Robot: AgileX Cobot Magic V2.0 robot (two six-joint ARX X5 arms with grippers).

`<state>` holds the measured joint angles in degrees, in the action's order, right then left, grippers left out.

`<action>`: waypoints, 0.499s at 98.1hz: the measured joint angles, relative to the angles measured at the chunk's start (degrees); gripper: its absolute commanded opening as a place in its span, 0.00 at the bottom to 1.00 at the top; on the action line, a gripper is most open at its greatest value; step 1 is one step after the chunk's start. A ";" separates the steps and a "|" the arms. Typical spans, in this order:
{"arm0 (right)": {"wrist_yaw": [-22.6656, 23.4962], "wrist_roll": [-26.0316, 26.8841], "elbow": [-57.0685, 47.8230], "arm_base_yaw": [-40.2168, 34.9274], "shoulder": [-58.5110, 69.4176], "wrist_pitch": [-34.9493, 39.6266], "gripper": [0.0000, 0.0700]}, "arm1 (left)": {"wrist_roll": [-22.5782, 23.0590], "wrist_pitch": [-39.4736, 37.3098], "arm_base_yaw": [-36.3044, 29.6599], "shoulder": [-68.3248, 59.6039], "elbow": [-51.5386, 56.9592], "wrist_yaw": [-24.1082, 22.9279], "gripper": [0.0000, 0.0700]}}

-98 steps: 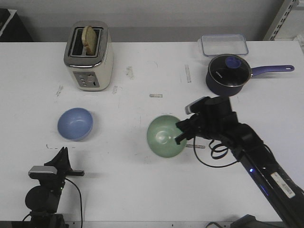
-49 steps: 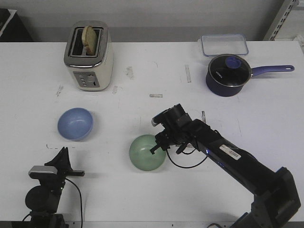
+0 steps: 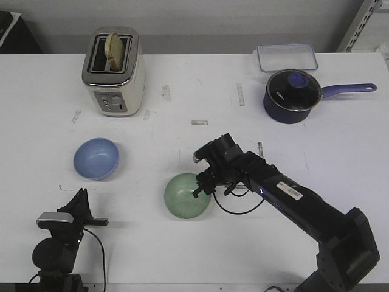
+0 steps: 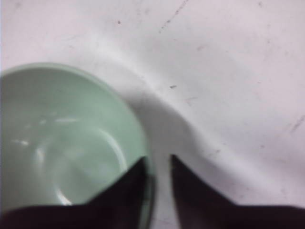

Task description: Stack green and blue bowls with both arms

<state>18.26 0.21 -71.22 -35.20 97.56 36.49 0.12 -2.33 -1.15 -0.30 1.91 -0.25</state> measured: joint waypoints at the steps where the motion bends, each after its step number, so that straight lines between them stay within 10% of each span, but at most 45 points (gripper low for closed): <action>1: 0.04 0.00 0.00 0.00 0.00 0.02 0.71 | 0.00 0.00 0.00 0.00 0.02 0.00 0.00; 26: 0.00 0.02 -4.55 0.15 -0.26 2.36 0.73 | 0.00 -0.04 0.00 0.00 0.00 0.00 0.00; 49: -0.52 0.02 -8.33 4.22 -8.72 2.36 0.05 | 0.00 -0.04 0.00 0.00 0.02 0.00 0.00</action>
<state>17.74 0.23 -79.55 -30.98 88.84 38.85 0.12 -2.37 -1.15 -0.30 1.93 -0.25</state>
